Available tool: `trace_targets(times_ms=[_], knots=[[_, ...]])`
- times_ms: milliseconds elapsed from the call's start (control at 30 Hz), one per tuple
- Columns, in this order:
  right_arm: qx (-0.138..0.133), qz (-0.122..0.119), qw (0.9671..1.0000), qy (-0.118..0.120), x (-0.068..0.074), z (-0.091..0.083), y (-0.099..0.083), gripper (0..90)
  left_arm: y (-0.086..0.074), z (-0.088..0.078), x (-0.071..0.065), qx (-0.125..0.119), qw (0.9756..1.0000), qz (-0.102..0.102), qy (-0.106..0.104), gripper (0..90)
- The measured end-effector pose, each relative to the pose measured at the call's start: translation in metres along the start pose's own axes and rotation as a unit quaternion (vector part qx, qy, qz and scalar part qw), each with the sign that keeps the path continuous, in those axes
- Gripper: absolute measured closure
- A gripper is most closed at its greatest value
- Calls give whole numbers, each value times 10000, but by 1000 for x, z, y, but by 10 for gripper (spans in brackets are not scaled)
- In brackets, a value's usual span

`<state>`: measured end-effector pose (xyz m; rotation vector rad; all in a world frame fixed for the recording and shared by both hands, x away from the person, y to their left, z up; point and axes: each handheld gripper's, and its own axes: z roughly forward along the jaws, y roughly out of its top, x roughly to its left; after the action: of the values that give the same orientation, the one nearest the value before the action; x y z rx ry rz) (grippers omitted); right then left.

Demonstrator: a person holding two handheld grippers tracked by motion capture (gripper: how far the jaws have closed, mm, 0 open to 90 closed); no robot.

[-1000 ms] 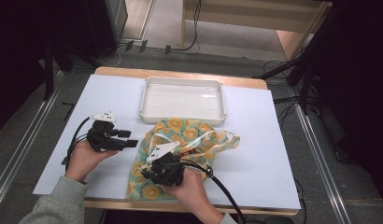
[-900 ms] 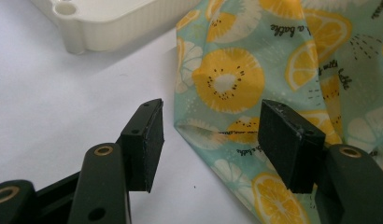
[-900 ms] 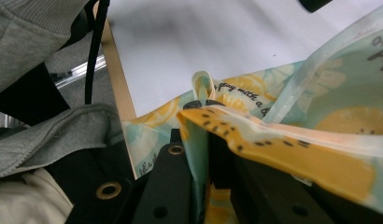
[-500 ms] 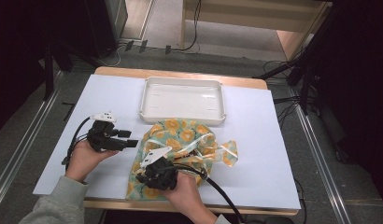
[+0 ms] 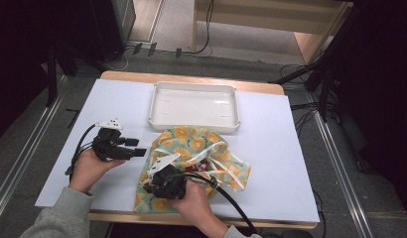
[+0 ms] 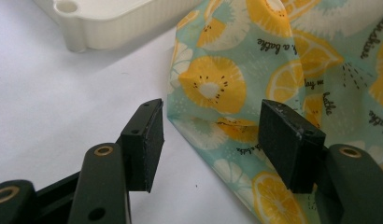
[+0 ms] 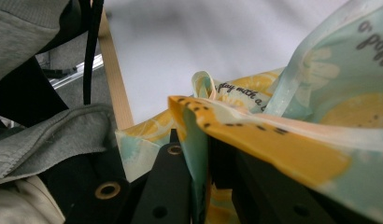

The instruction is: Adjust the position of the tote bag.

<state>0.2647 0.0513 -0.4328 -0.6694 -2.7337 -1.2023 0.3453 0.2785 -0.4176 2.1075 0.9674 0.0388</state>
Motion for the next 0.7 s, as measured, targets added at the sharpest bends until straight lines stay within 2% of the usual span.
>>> trace_targets(times_ms=[433,500,567,700], knots=[[-55,-7,9999,-84,-1,-18,-3,696,0,0,0,-4,10000,18,-3,414],[-13,33,10000,-11,-2,-19,-3,653,0,0,0,-10,10000,4,-3,414],[-7,53,10000,-34,-3,-22,-5,651,0,0,0,-24,10000,0,-9,414],[-30,78,9999,-60,-5,-28,-9,587,0,-1,0,-21,10000,-11,-7,414]])
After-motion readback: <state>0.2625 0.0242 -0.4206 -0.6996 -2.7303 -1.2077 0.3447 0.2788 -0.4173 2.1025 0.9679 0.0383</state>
